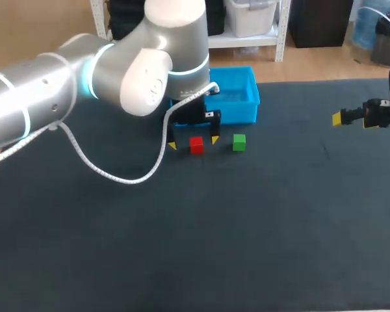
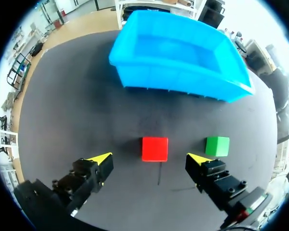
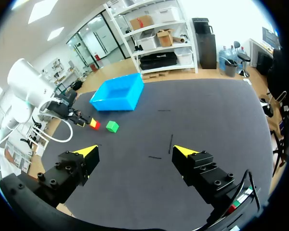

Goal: Use the left arm to pick the red cube and place it into the blue plastic box first, then use the right arm to grasp the green cube and put it into the same blue plastic box after the first action is fully finished.

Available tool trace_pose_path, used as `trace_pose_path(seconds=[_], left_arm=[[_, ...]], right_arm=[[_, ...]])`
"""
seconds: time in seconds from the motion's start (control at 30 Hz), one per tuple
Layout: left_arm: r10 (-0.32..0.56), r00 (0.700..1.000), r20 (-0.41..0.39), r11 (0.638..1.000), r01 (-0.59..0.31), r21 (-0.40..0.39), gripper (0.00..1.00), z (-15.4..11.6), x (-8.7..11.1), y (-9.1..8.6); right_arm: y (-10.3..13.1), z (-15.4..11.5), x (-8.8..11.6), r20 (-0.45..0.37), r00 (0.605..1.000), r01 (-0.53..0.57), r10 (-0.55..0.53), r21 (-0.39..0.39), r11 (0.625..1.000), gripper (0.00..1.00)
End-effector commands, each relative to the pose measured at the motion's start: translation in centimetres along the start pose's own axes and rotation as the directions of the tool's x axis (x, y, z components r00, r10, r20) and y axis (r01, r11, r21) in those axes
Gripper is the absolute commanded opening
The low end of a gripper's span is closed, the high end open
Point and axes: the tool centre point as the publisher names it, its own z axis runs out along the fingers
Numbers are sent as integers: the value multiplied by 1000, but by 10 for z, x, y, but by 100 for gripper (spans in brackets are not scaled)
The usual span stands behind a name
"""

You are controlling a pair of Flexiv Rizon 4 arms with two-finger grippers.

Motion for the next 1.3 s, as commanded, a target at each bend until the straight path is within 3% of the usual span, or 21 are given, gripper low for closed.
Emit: trace_pose_path(seconds=[0.03, 0.67, 0.7, 0.87, 1.0, 1.1, 1.13, 1.3], left_arm=[[-7, 1000, -18, 1000, 7, -14, 100, 10, -10, -10], [-47, 999, -5, 999, 47, -22, 100, 23, -18, -7], [-44, 999, -9, 999, 44, -19, 96, 24, -17, -7], [-52, 999, -8, 998, 52, -25, 47, 28, -17, -8], [-58, 998, -2, 998, 58, -33, 19, 28, -19, -7], [-60, 998, 1, 998, 60, -35, 10, 28, -19, -5], [-61, 998, 2, 998, 61, -35, 0, 28, -20, -5], [-60, 998, 17, 998, 60, -28, 0, 22, -20, -3]], right_arm=[[0, 0, 0, -1, 1000, 0, 0, 0, 1000, 100], [0, 0, 0, -1, 1000, 0, 0, 0, 1000, 100], [0, 0, 0, -1, 1000, 0, 0, 0, 1000, 100], [0, 0, 0, -1, 1000, 0, 0, 0, 1000, 100], [0, 0, 0, -1, 1000, 0, 0, 0, 1000, 100], [0, 0, 0, -1, 1000, 0, 0, 0, 1000, 100], [0, 0, 0, -1, 1000, 0, 0, 0, 1000, 100], [0, 0, 0, -1, 1000, 0, 0, 0, 1000, 100]])
